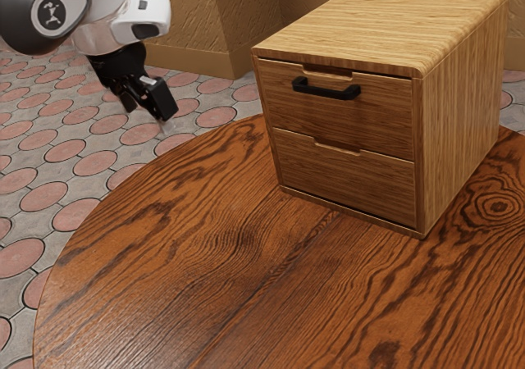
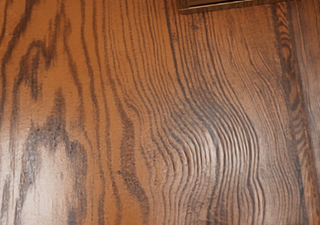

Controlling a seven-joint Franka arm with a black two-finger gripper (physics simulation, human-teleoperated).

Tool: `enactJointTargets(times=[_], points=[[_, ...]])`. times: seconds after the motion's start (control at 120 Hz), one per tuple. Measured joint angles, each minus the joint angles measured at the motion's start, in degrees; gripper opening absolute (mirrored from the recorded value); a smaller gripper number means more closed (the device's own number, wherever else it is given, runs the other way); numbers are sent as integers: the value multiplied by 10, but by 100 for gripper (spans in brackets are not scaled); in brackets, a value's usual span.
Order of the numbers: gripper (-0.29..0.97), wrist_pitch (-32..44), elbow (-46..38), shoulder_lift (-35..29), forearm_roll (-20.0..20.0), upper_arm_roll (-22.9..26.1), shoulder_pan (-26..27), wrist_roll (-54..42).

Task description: Pull the drawer handle with one arm to open the drawer

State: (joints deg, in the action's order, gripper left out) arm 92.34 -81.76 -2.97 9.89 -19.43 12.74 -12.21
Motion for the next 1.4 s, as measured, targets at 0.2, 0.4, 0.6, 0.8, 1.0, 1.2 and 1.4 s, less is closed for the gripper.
enactJointTargets(times=[0.2, 0.4, 0.6, 0.8, 1.0, 1.2, 1.4], points=[[68, 1, 0, 0, 0, 0, -12, -17], [68, -2, 51, -30, -23, -5, -18, -30], [68, -6, 67, -38, -35, 7, -13, -38], [68, -15, 52, -37, -42, 14, -7, -44], [68, -50, -151, -138, -34, 17, 45, -29], [68, -58, -295, -197, 10, 42, 74, -3], [68, 21, -260, -168, 62, 48, 87, -173]])
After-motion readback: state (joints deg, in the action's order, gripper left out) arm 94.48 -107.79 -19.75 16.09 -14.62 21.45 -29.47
